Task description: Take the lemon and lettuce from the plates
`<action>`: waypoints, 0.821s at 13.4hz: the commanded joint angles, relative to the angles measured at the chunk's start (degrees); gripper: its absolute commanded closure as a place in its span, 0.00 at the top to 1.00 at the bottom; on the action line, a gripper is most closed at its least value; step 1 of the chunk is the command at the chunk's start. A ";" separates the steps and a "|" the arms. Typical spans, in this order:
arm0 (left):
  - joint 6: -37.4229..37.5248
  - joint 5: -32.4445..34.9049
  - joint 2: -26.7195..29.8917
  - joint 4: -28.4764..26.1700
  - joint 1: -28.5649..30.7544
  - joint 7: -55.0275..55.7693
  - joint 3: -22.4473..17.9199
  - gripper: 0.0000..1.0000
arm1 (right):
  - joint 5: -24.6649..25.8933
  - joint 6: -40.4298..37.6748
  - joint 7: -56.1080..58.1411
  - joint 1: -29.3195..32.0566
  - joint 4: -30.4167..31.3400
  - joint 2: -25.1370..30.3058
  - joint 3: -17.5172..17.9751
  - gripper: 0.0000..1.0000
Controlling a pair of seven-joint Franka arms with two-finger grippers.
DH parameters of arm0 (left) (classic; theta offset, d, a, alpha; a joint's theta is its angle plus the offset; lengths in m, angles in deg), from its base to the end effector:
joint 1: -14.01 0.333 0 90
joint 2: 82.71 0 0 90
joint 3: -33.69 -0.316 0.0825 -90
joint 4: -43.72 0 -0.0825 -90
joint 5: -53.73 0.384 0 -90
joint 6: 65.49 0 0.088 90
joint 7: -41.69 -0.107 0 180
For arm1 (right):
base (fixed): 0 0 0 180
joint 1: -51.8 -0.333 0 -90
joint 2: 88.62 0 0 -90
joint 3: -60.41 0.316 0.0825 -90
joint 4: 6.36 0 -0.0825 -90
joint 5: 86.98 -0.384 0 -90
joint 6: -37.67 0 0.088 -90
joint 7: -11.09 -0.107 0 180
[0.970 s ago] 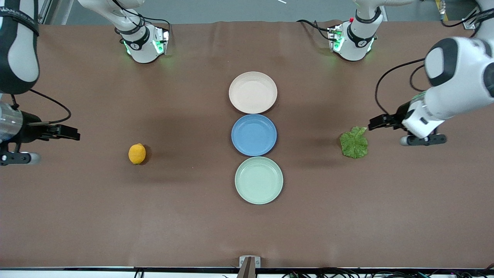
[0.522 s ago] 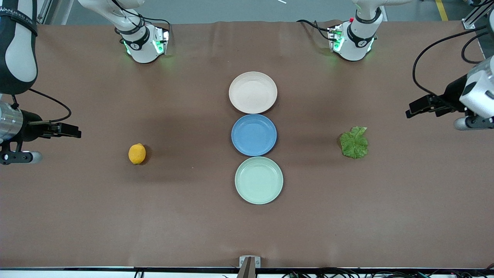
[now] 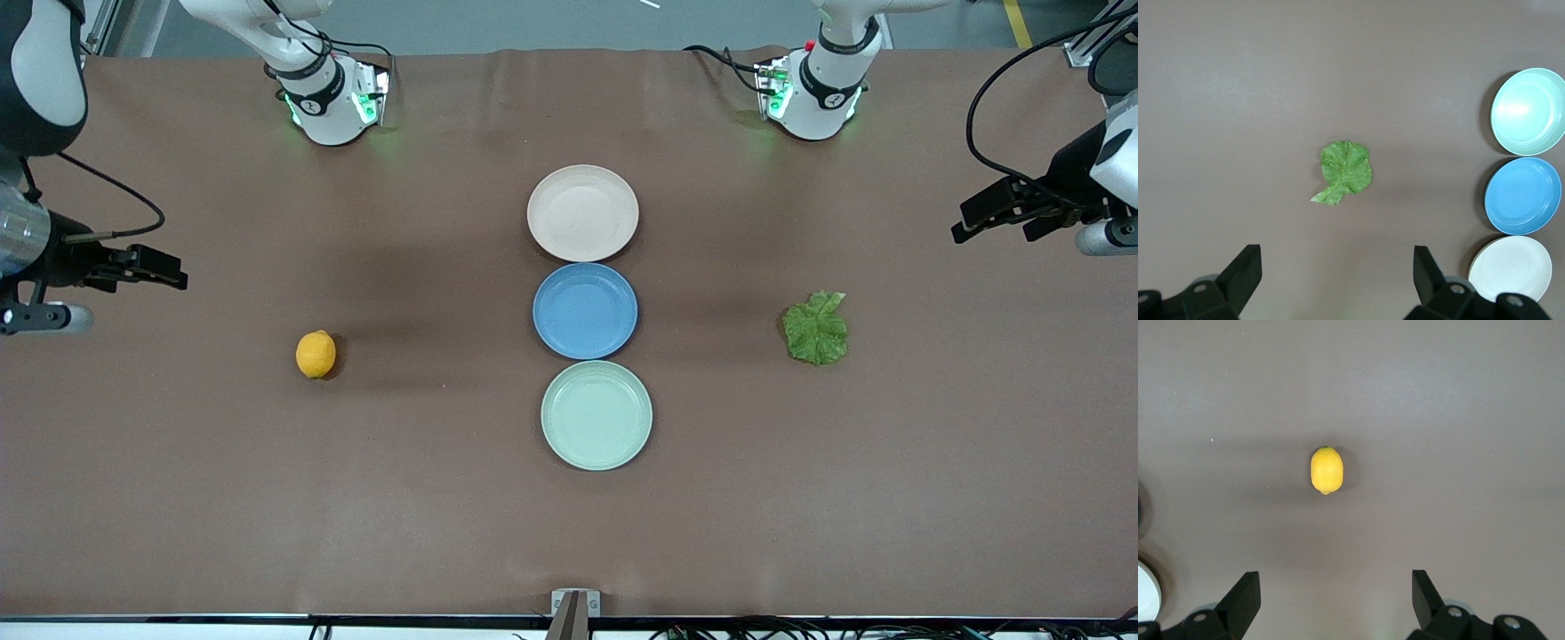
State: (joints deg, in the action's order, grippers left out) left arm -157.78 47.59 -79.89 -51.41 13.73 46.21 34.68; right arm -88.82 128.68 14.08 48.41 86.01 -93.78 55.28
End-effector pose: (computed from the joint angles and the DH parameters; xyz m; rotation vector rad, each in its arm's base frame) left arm 0.5415 -0.0233 0.6132 3.0341 0.0926 -0.0087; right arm 0.5772 -0.0121 0.5557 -3.1079 -0.0300 0.1748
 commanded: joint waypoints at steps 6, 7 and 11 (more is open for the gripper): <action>0.01 3.41 0.52 -0.24 -3.32 -0.31 -1.52 1.00 | 0.96 1.54 0.62 3.93 8.88 9.73 3.72 1.00; -0.25 3.41 0.26 -0.15 -2.54 -0.66 -1.26 1.00 | 0.96 1.36 0.62 4.01 8.88 9.99 3.72 1.00; -0.34 3.41 0.52 0.64 -2.35 -1.10 -1.34 1.00 | 0.96 0.92 0.62 3.66 8.97 11.13 3.72 1.00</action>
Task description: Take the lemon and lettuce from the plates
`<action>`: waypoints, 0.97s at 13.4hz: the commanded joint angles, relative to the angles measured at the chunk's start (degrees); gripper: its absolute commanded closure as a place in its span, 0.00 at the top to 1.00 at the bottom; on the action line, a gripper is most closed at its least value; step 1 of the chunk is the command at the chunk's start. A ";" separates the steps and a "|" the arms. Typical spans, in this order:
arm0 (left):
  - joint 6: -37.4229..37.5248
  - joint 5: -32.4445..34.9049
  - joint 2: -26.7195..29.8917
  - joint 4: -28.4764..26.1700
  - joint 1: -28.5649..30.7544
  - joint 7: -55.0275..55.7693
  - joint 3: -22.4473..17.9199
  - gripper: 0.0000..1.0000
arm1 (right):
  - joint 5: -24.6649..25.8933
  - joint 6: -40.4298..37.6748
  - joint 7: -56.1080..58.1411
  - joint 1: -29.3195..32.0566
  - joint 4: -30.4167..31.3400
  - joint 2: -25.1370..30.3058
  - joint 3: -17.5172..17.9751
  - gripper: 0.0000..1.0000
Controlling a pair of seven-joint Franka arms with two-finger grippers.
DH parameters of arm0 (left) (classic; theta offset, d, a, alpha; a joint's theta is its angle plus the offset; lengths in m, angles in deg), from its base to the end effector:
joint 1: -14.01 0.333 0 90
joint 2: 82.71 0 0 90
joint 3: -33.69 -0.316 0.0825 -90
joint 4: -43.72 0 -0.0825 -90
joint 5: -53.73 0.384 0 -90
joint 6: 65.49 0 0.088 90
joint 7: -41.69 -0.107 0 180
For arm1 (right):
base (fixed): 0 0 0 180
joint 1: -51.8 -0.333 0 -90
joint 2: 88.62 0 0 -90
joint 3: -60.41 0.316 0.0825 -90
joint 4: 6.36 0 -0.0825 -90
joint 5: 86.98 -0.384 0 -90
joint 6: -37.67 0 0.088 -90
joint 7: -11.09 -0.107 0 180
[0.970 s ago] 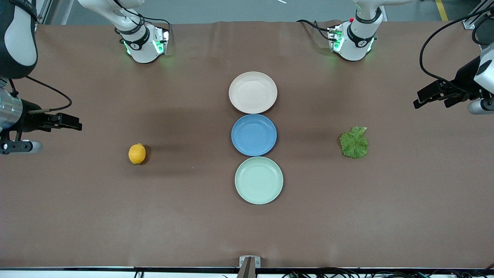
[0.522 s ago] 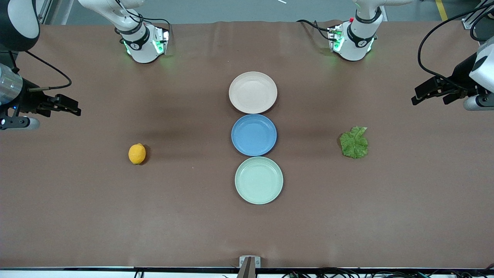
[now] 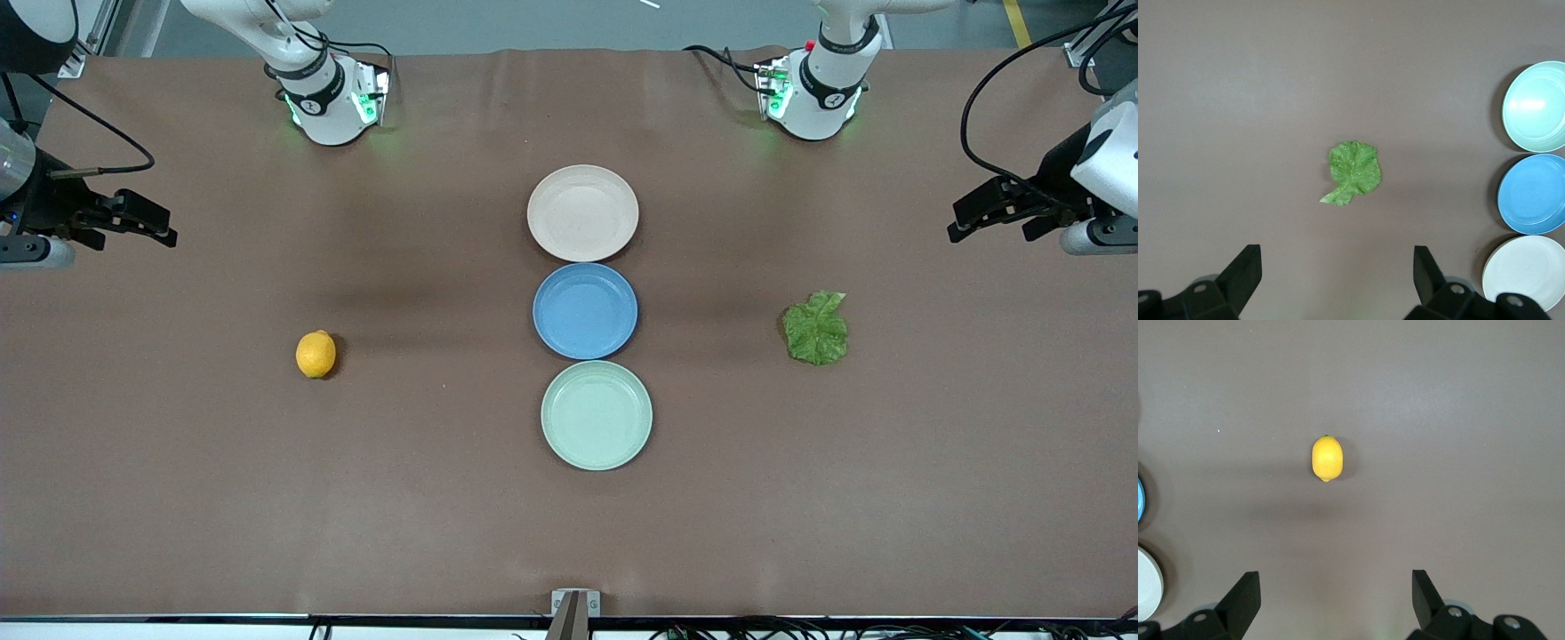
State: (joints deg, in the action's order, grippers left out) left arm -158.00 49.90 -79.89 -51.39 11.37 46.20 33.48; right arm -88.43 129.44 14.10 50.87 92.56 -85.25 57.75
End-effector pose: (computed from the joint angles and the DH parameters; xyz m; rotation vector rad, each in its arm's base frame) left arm 0.5415 -0.0298 0.6133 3.0739 0.0601 -0.0003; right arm 0.5346 -0.0142 0.5857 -3.1091 -0.0325 0.1008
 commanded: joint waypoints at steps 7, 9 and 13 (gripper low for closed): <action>0.58 2.15 0.97 1.59 1.06 -2.84 -0.06 1.00 | 0.66 0.95 0.94 0.15 2.25 2.60 1.16 1.00; 0.58 2.07 0.97 1.77 1.06 -3.11 0.11 1.00 | 1.89 1.21 1.73 -0.47 2.16 2.60 1.16 1.00; 0.49 2.07 0.70 1.86 1.06 -3.11 0.20 1.00 | 1.54 1.48 1.65 -0.39 2.16 2.69 0.73 1.00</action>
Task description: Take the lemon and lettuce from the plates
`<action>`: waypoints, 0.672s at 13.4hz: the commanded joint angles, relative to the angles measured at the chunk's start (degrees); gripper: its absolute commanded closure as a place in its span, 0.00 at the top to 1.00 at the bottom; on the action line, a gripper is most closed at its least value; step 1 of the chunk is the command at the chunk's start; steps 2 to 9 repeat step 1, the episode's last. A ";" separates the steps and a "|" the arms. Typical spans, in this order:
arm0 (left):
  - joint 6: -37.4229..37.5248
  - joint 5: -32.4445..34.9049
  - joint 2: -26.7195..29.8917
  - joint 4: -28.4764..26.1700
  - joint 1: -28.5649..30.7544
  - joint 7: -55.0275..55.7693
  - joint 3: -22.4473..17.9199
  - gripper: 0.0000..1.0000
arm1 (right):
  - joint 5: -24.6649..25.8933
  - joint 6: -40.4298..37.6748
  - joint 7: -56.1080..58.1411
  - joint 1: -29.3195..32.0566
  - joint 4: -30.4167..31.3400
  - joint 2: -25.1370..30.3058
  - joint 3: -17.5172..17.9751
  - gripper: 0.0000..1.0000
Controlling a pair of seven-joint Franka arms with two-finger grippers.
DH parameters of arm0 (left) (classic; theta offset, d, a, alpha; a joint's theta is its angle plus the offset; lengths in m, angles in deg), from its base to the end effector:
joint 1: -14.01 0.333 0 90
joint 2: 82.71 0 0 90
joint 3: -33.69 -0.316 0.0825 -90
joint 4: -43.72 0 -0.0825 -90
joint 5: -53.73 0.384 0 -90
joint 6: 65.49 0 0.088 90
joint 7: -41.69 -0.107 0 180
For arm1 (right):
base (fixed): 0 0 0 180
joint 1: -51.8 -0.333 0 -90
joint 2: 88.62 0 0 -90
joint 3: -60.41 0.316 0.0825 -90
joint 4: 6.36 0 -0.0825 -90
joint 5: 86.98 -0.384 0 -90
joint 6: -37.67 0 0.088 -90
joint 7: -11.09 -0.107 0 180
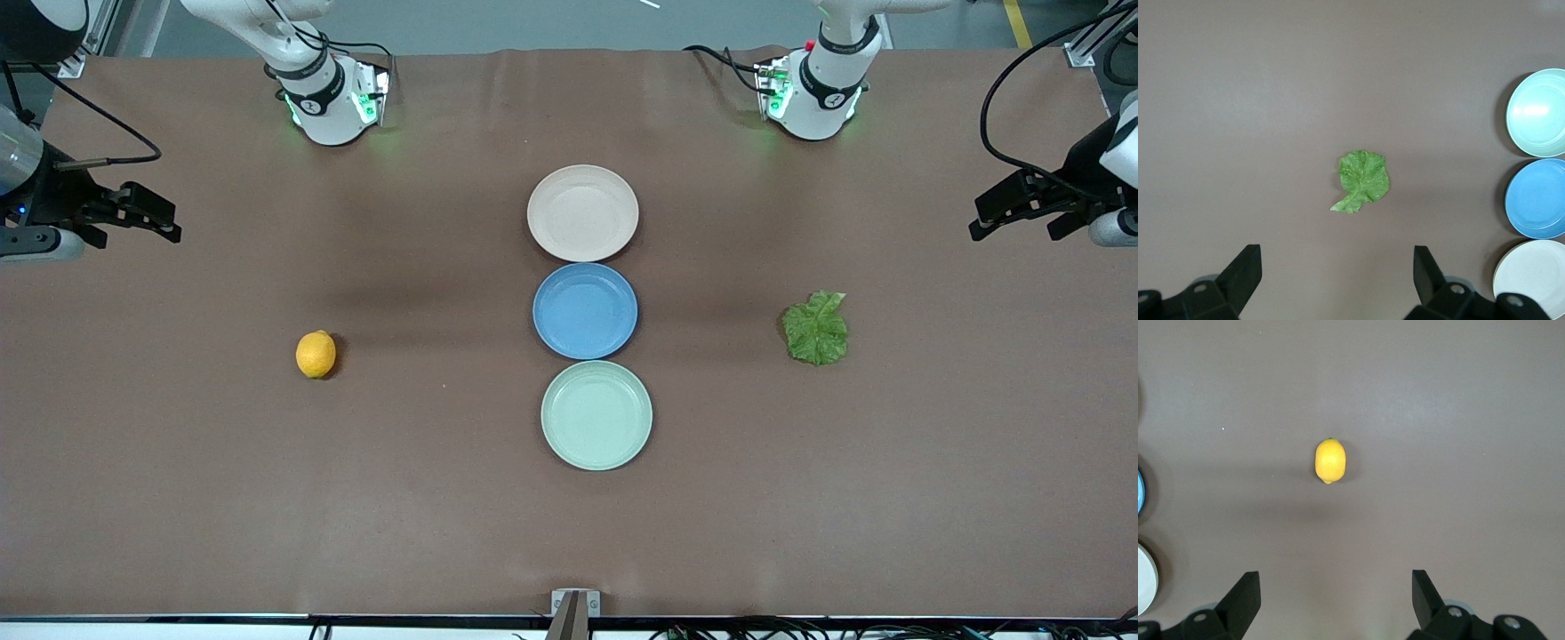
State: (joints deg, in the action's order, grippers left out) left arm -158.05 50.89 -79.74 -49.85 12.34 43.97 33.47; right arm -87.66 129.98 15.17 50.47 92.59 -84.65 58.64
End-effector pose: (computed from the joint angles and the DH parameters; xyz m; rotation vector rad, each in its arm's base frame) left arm 0.5422 -0.0188 0.6275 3.0903 0.0245 0.0503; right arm 0.5331 -0.0034 0.5918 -3.1234 -0.0983 0.0720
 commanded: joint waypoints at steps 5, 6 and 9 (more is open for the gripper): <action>0.54 1.08 0.63 0.31 0.09 -0.79 0.21 1.00 | 0.43 1.11 0.58 0.10 2.12 2.09 -0.17 1.00; 0.54 1.08 0.63 0.31 0.09 -0.79 0.21 1.00 | 0.43 1.11 0.58 0.10 2.12 2.09 -0.17 1.00; 0.54 1.08 0.63 0.31 0.09 -0.79 0.21 1.00 | 0.43 1.11 0.58 0.10 2.12 2.09 -0.17 1.00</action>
